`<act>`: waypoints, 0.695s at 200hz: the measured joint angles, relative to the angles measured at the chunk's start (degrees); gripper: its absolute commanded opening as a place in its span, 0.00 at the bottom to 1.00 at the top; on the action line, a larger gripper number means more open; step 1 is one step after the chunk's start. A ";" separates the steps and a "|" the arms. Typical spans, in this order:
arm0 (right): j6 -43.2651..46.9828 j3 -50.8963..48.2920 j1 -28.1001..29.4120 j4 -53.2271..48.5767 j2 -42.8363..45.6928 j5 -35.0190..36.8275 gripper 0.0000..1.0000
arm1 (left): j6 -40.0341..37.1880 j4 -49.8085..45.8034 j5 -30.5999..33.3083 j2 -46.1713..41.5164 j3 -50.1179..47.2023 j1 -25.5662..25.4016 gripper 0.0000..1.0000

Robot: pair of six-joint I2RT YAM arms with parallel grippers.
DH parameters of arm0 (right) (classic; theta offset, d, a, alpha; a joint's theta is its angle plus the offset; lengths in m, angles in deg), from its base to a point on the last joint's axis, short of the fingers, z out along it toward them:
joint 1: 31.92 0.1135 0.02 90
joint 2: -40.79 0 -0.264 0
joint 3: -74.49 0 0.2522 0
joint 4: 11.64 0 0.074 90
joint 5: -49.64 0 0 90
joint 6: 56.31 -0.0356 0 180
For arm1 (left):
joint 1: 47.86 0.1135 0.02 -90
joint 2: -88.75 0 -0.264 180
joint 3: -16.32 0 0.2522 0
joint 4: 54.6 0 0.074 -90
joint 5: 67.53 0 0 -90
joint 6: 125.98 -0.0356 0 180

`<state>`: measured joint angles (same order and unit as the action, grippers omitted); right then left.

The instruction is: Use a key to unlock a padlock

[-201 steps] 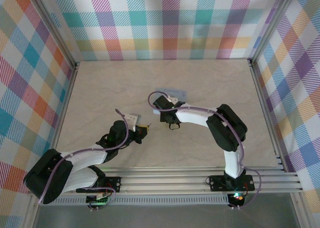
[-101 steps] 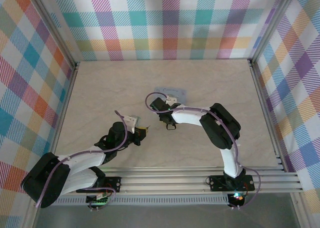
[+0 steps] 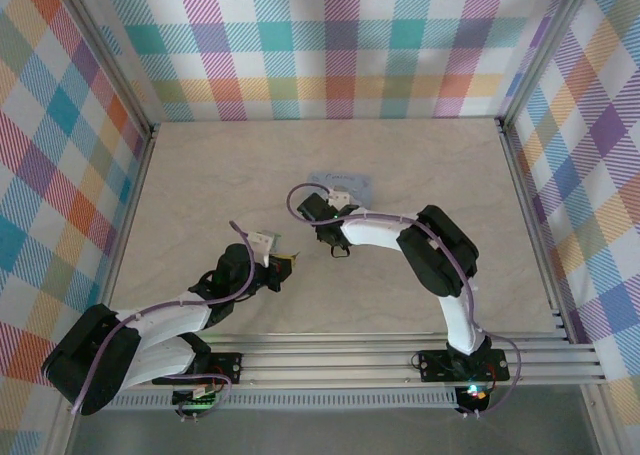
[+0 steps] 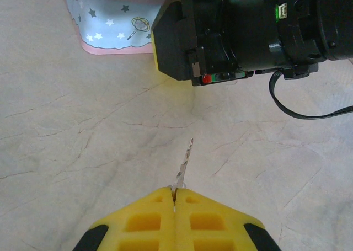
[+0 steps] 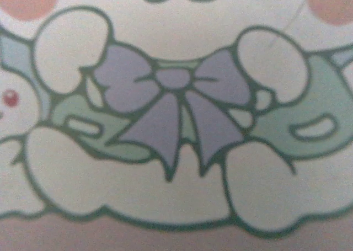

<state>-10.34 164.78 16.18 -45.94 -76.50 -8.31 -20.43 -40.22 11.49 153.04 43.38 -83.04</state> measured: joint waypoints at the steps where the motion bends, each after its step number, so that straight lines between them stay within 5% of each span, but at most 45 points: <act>1: 0.02 0.00 0.00 0.00 0.00 -0.02 0.12 | 0.00 0.00 0.00 0.00 0.00 0.00 0.00; 43: 2.97 -1.14 -0.04 0.44 2.34 -4.50 0.00 | 0.00 0.02 -0.07 -1.20 0.00 0.00 0.00; 139: 3.98 -2.71 -3.87 -12.15 16.31 -25.88 0.00 | -3.39 7.63 -9.18 1.03 1.42 -0.31 0.00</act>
<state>-6.36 162.07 12.31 -58.09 -60.20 -34.19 -23.82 -32.59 2.31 154.07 44.80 -83.35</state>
